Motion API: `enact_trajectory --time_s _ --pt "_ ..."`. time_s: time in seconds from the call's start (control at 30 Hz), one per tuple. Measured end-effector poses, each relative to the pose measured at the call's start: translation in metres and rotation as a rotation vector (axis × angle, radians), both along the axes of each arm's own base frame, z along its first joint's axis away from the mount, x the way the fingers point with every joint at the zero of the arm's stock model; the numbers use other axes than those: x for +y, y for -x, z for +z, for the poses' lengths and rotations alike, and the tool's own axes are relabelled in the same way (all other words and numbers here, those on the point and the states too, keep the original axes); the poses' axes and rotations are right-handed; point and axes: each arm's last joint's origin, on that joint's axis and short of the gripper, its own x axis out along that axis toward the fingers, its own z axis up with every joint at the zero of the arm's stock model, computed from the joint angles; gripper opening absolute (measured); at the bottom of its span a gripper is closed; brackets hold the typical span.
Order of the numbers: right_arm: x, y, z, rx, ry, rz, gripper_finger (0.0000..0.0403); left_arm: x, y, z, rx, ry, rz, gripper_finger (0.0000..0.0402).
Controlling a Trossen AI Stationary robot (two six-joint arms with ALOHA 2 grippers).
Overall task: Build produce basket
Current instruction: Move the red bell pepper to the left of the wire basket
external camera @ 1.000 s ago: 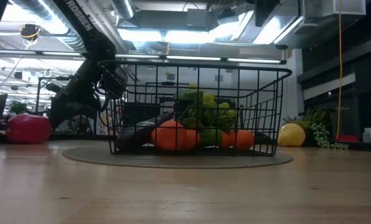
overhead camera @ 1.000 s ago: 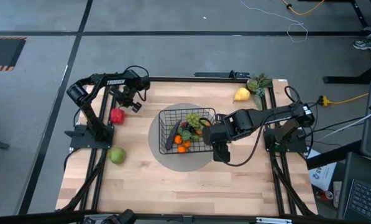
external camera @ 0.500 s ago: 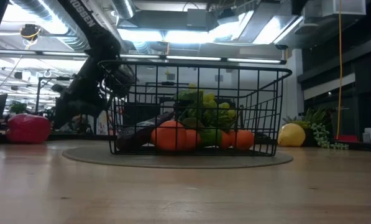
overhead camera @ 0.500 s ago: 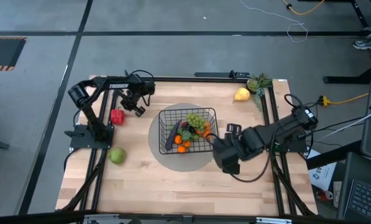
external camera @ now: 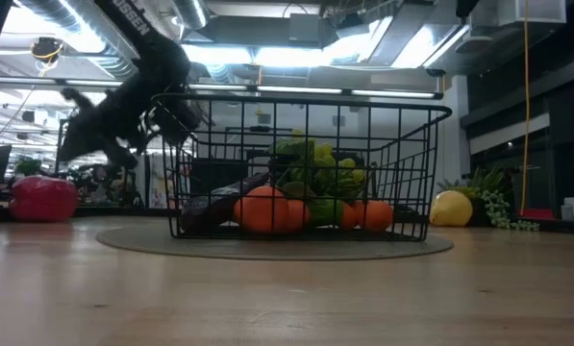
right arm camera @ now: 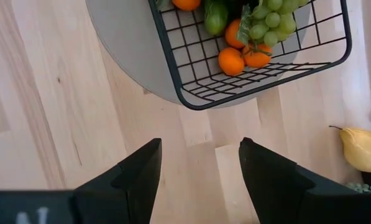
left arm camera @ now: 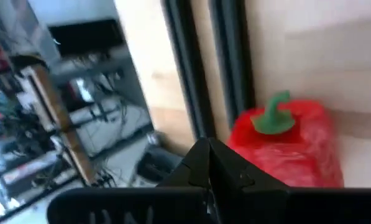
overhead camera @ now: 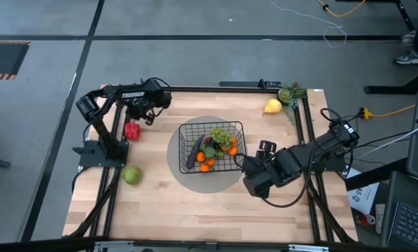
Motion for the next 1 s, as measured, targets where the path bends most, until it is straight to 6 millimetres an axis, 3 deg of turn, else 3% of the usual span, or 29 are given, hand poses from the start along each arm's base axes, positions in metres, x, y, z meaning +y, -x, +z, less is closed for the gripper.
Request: enact_trajectory --time_s 0.17,0.33,0.7,1.0 --pt "0.003 0.001 0.0 -0.015 0.007 -0.016 0.0216 -0.007 0.02 -0.027 0.024 0.066 0.056 0.0" --pt "0.006 0.003 0.0 -0.016 0.009 -0.003 0.0216 -0.015 0.024 -0.045 -0.039 0.14 0.034 0.0" --pt "0.006 0.003 0.0 -0.017 0.01 0.0 0.0216 -0.036 -0.016 -0.047 -0.166 0.137 -0.217 0.0" --pt "0.006 0.003 0.0 -0.017 0.011 0.001 0.0216 -0.07 -0.048 -0.039 -0.184 0.202 -0.531 0.0"
